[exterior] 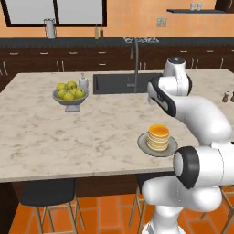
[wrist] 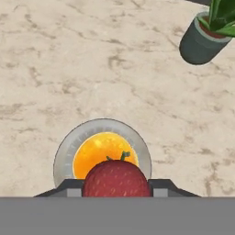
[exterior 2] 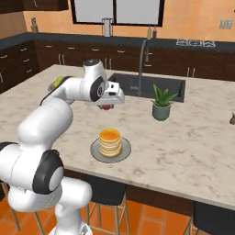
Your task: Take the strawberry from the fridge and place it on top of the pancake, located on the dining counter.
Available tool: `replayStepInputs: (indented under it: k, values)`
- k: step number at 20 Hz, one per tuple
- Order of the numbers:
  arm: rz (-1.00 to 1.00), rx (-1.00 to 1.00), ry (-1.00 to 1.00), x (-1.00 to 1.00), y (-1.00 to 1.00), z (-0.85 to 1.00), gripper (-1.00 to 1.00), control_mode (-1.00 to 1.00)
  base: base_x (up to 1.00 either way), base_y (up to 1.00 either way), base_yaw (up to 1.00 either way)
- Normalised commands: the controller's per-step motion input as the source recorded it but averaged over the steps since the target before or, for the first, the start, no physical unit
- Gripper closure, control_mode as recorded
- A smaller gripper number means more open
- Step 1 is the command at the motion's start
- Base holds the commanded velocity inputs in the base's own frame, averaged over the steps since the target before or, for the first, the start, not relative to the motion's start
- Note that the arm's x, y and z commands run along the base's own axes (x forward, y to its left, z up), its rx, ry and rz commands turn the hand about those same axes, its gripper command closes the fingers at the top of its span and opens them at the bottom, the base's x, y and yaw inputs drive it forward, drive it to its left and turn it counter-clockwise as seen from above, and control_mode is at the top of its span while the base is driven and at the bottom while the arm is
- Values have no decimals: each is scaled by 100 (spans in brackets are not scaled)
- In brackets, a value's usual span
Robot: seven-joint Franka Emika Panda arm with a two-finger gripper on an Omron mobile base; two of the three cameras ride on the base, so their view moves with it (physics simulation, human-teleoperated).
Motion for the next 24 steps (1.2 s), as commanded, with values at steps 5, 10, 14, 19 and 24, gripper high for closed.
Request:
replayStepInputs:
  k: [5,10,14,19,24]
  values:
    - [0,0,12,0,-5,-23,100,-100,0,0,0]
    - [0,0,14,0,0,-7,100,-100,0,0,0]
    - [0,0,10,0,0,-22,100,-100,0,0,0]
    - [0,0,7,0,0,-34,100,-100,0,0,0]
    - [0,0,7,0,0,-36,100,-100,0,0,0]
